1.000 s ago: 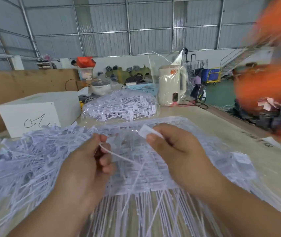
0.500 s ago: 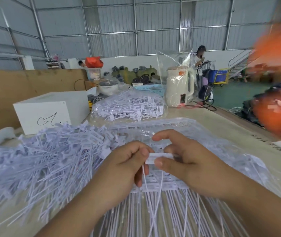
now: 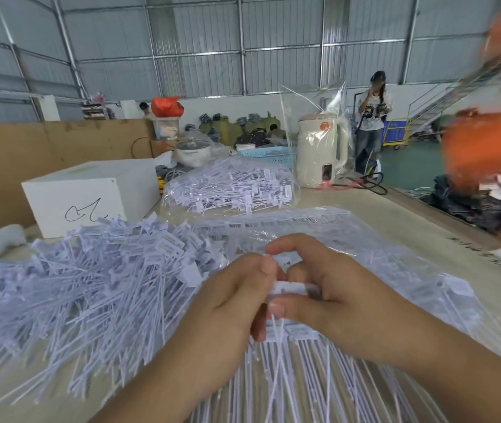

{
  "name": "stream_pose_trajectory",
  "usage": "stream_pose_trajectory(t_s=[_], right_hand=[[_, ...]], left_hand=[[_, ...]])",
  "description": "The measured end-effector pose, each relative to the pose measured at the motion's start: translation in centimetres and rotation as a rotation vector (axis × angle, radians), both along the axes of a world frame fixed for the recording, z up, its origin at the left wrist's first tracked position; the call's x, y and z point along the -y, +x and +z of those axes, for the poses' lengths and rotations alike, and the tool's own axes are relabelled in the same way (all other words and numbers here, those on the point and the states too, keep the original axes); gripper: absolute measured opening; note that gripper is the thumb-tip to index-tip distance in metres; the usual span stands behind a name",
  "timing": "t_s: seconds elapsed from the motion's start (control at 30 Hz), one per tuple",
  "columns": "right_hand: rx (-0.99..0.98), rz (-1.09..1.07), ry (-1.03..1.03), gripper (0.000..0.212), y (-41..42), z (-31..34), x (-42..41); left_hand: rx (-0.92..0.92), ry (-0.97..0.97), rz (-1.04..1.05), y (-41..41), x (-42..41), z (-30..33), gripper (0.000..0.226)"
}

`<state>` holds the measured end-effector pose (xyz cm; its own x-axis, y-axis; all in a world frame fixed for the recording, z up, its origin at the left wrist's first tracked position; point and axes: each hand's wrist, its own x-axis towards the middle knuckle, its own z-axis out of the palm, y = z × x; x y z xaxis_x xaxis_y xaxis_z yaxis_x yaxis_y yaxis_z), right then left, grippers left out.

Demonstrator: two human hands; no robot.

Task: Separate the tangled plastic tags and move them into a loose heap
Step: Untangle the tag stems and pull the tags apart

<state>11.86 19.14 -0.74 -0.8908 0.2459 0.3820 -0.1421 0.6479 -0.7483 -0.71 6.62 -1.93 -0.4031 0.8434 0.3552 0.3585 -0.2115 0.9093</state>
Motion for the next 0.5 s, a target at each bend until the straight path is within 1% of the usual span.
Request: stream_pose_trajectory(t_s=[0.07,0.1,0.17,0.2,0.27,0.3,0.37,0.4,0.5], right_hand=[[0.020,0.001,0.045,0.042,-0.2,-0.2,0.4],[0.021,-0.012,0.068,0.043,-0.2,-0.2,0.5],[0.033,-0.056,0.116,0.045,0.0,-0.2,0.3],[0.058,-0.088,0.151,0.043,0.2,0.0,0.1],[0.144,-0.175,0.267,0.028,0.7,0.6,-0.4],[0.191,-0.201,0.309,0.026,0.9,0.8,-0.6],[0.244,-0.202,0.297,0.035,1.1,1.1,-0.8],[0.247,-0.193,0.275,0.035,1.1,1.1,-0.9],[0.220,-0.143,0.259,0.024,0.9,1.0,-0.8]], left_hand=[[-0.046,-0.032,0.022,-0.1,-0.1,0.0,0.027],[-0.039,-0.041,0.030,-0.2,-0.2,-0.1,0.022],[0.001,-0.055,0.034,-0.6,-0.4,0.1,0.020],[0.007,-0.062,0.044,-0.9,-0.4,0.2,0.022],[0.018,-0.056,0.080,-1.5,-0.5,0.3,0.024],[0.020,-0.052,0.098,-1.7,-0.5,0.3,0.022],[0.002,-0.070,0.105,-1.9,-0.4,0.4,0.022],[-0.004,-0.088,0.090,-1.8,-0.4,0.4,0.025],[-0.005,-0.121,0.037,-1.4,-0.2,0.5,0.026]])
